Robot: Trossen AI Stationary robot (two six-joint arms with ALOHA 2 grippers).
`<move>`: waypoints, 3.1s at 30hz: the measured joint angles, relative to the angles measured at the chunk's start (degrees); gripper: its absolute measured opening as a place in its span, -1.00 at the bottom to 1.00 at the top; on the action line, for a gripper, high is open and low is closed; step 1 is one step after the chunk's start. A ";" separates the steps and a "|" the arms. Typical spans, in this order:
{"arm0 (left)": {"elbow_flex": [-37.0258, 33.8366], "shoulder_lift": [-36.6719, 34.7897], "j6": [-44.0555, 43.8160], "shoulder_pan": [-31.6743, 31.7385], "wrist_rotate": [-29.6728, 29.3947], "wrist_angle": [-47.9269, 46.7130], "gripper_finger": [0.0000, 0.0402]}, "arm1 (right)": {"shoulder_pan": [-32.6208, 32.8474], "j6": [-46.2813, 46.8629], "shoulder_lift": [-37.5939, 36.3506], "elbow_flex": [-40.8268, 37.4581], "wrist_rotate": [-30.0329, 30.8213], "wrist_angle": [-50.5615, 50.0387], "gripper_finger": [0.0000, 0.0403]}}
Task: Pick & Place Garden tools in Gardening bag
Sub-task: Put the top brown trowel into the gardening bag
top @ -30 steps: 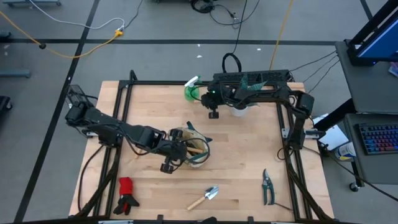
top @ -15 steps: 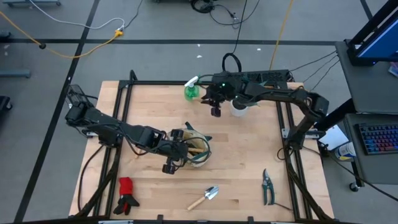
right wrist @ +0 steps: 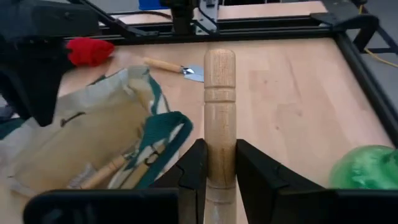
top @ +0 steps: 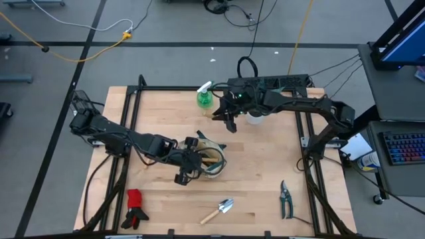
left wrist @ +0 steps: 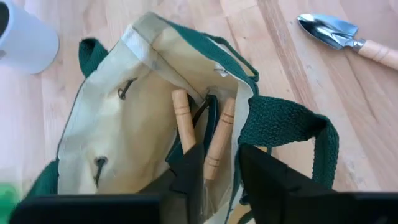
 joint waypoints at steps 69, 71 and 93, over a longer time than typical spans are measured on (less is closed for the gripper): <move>0.00 -6.16 -4.71 -8.20 -13.07 -10.41 -0.20 | 14.35 26.76 3.58 -16.39 2.95 25.91 -0.71; 0.00 -6.16 -4.67 -8.16 -13.42 -10.41 -0.20 | 14.37 25.84 3.58 -16.39 2.90 24.76 -0.71; 0.00 -6.16 -1.50 -3.58 -13.44 -10.48 -0.20 | 14.50 15.79 3.61 -16.44 4.61 20.19 -0.37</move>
